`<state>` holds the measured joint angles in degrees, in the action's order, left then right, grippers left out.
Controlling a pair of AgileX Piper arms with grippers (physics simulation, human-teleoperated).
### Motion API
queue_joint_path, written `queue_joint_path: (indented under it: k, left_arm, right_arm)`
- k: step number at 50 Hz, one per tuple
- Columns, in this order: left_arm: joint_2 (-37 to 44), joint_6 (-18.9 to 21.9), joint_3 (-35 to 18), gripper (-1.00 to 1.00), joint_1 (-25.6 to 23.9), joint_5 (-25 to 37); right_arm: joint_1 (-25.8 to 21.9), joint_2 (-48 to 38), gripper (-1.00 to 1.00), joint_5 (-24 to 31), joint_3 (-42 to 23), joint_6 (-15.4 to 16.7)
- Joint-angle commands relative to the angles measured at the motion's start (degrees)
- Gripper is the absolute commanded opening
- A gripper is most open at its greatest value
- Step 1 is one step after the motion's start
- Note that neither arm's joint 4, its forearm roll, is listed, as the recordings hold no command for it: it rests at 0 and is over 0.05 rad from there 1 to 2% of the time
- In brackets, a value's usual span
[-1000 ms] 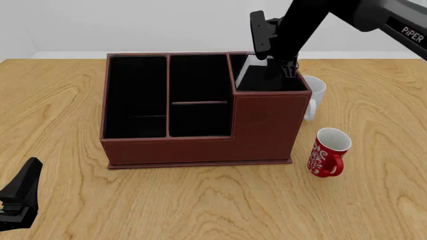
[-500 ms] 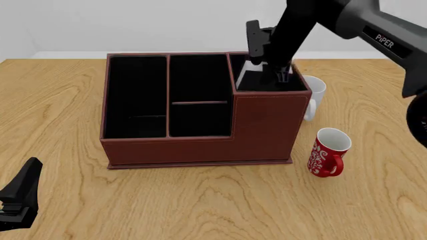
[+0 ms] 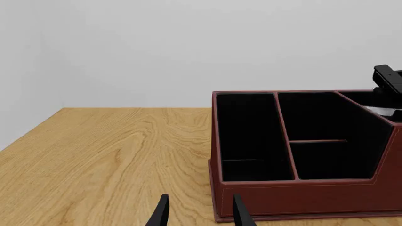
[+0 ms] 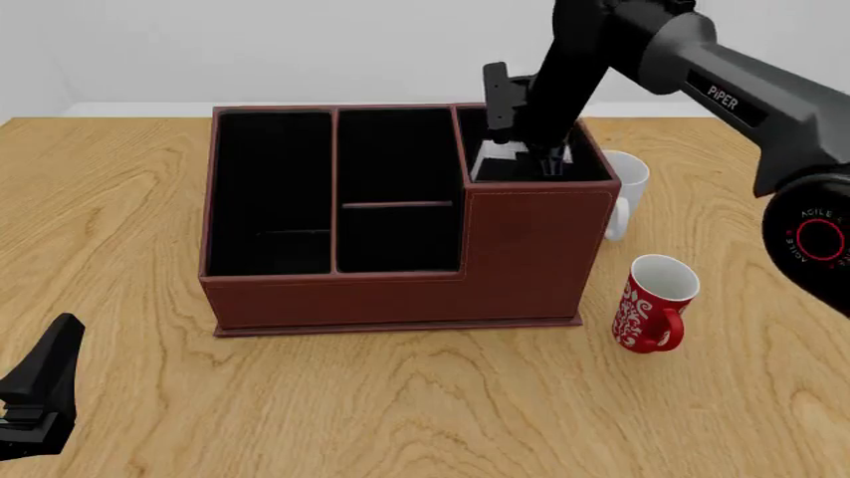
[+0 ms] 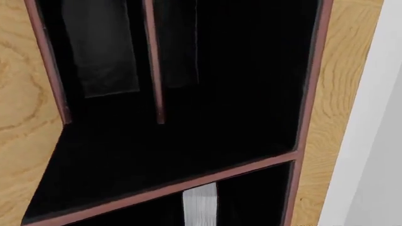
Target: Pick up the book and place it in the right compartment of the caddy.
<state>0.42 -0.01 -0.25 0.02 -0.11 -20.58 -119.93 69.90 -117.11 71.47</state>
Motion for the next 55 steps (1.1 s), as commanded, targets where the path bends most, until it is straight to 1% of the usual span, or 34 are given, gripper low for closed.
queue_joint_path:
  k: [1, 7, 10, 13, 14, 21, 22, 25, 26, 27, 31, 32, 33, 34, 35, 36, 37, 38, 39, 40, 41, 42, 45, 47, 50, 51, 52, 53, 55]
  left_arm:
    - [0.0, 0.0, 0.0, 1.00, 0.0, 0.0]
    - [0.0, 0.0, 0.0, 1.00, 0.0, 0.0]
    - [0.0, 0.0, 0.0, 1.00, 0.0, 0.0]
    - [0.0, 0.0, 0.0, 1.00, 0.0, 0.0]
    - [0.0, 0.0, 0.0, 1.00, 0.0, 0.0]
    - [0.0, 0.0, 0.0, 1.00, 0.0, 0.0]
    - [0.0, 0.0, 0.0, 1.00, 0.0, 0.0]
    - [0.0, 0.0, 0.0, 1.00, 0.0, 0.0]
    - [0.0, 0.0, 0.0, 1.00, 0.0, 0.0]
    - [0.0, 0.0, 0.0, 1.00, 0.0, 0.0]
    - [0.0, 0.0, 0.0, 1.00, 0.0, 0.0]
    - [0.0, 0.0, 0.0, 1.00, 0.0, 0.0]
    - [0.0, 0.0, 0.0, 1.00, 0.0, 0.0]
    - [0.0, 0.0, 0.0, 1.00, 0.0, 0.0]
    - [0.0, 0.0, 0.0, 1.00, 0.0, 0.0]
    - [0.0, 0.0, 0.0, 1.00, 0.0, 0.0]
    - [0.0, 0.0, 0.0, 1.00, 0.0, 0.0]
    - [0.0, 0.0, 0.0, 1.00, 0.0, 0.0]
    - [0.0, 0.0, 0.0, 1.00, 0.0, 0.0]
    - [0.0, 0.0, 0.0, 1.00, 0.0, 0.0]
    - [0.0, 0.0, 0.0, 1.00, 0.0, 0.0]
    - [0.0, 0.0, 0.0, 1.00, 0.0, 0.0]
    - [0.0, 0.0, 0.0, 1.00, 0.0, 0.0]
    - [0.0, 0.0, 0.0, 1.00, 0.0, 0.0]
    - [0.0, 0.0, 0.0, 1.00, 0.0, 0.0]
    - [0.0, 0.0, 0.0, 1.00, 0.0, 0.0]
    - [0.0, 0.0, 0.0, 1.00, 0.0, 0.0]
    - [0.0, 0.0, 0.0, 1.00, 0.0, 0.0]
    - [0.0, 0.0, 0.0, 1.00, 0.0, 0.0]
  right_arm:
    - [0.8, -0.8, 1.00, 0.0, -0.9, -0.6]
    - [0.7, 0.0, 1.00, 0.0, -1.1, -0.7]
    - [-0.1, 0.1, 1.00, 0.0, -2.8, -1.7]
    - [0.1, 0.3, 1.00, 0.0, -2.5, -1.8]
    - [0.4, 0.6, 1.00, 0.0, -2.1, -1.4]
    - [-2.2, 5.7, 1.00, 0.0, -1.3, -2.7]
    - [-2.1, 6.7, 1.00, -0.1, -0.2, -2.2]
    - [-3.3, 11.7, 1.00, -3.0, 5.4, -2.5]
    - [-3.4, 12.3, 1.00, -3.6, 6.1, -2.5]
    - [-4.7, 14.6, 1.00, -4.4, 8.7, -3.6]
    - [-4.1, 19.8, 1.00, -9.6, 16.6, -1.7]
    - [-4.5, 21.1, 1.00, -10.1, 18.3, -1.9]
    - [-3.2, 22.3, 1.00, -12.5, 20.4, 0.0]
    - [-3.0, 23.8, 1.00, -13.3, 22.7, 0.7]
    - [-3.4, 25.2, 1.00, -13.9, 24.1, 0.5]
    - [-3.1, 27.3, 1.00, -15.8, 27.3, 1.9]
    - [-0.5, 29.2, 1.00, -18.0, 32.3, 6.3]
    - [-0.4, 30.8, 1.00, -18.6, 34.9, 7.4]
    - [-2.4, 32.2, 1.00, -18.2, 35.3, 5.6]
    - [-2.8, 33.3, 1.00, -18.5, 36.2, 5.8]
    - [-1.7, 34.7, 1.00, -19.9, 38.5, 8.0]
    - [-1.5, 35.6, 1.00, -20.5, 39.6, 8.5]
    - [-3.5, 39.6, 1.00, -21.5, 43.2, 7.9]
    - [-3.7, 42.3, 1.00, -21.3, 45.3, 7.7]
    - [-3.6, 45.1, 1.00, -22.0, 48.3, 8.3]
    - [-3.3, 46.5, 1.00, -22.3, 50.0, 8.9]
    - [-3.4, 47.1, 1.00, -22.6, 50.5, 9.0]
    - [-4.0, 48.2, 1.00, -22.8, 51.0, 8.4]
    - [-3.9, 50.2, 1.00, -23.8, 52.8, 8.7]
